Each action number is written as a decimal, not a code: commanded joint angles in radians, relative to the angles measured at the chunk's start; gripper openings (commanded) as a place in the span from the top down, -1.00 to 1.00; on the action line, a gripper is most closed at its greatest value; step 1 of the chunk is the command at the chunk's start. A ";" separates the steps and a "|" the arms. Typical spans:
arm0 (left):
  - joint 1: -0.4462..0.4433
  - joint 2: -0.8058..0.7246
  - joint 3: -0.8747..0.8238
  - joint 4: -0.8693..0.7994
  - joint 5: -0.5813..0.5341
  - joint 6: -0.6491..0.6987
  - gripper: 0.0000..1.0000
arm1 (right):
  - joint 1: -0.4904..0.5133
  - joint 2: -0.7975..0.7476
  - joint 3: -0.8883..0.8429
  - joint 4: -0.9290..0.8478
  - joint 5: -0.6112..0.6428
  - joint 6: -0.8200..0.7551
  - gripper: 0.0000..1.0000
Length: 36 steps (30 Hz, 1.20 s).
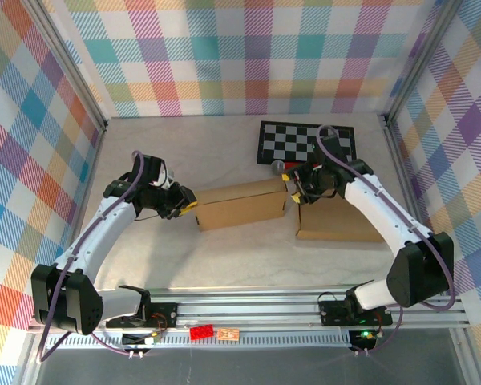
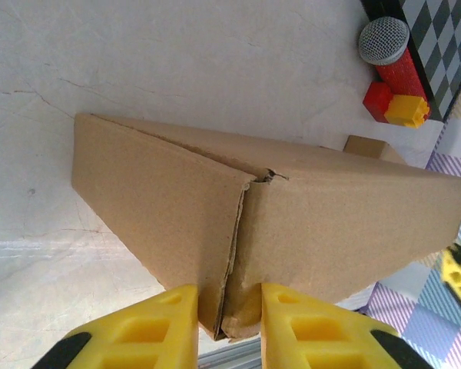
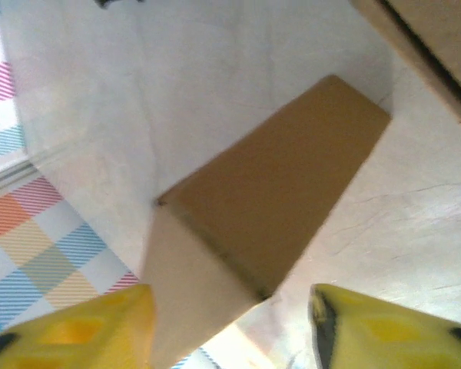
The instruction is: Fold the paper box
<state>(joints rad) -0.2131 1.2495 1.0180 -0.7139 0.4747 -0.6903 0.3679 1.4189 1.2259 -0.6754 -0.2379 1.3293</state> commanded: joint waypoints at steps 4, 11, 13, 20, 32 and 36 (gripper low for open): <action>0.015 -0.005 -0.030 -0.068 -0.044 0.054 0.57 | 0.012 0.030 -0.044 0.088 -0.088 0.309 -0.57; 0.015 -0.009 -0.027 -0.065 -0.028 0.061 0.60 | 0.020 0.106 0.041 0.066 -0.094 0.362 -0.80; 0.015 -0.009 -0.026 -0.066 -0.023 0.067 0.61 | 0.020 0.128 0.050 0.066 -0.107 0.370 -0.81; 0.015 -0.009 -0.003 -0.103 -0.028 0.103 0.62 | 0.017 0.216 0.030 0.107 -0.157 0.343 -0.61; 0.015 -0.066 0.047 -0.138 -0.059 0.120 0.40 | 0.024 0.177 -0.128 0.362 -0.165 0.254 -0.16; 0.015 -0.122 0.111 -0.174 -0.079 0.112 0.37 | 0.046 0.172 -0.192 0.531 -0.154 0.195 -0.15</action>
<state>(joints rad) -0.2123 1.1828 1.0607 -0.8333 0.4255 -0.5858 0.3988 1.5818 1.0897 -0.2829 -0.4171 1.5879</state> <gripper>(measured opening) 0.313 0.595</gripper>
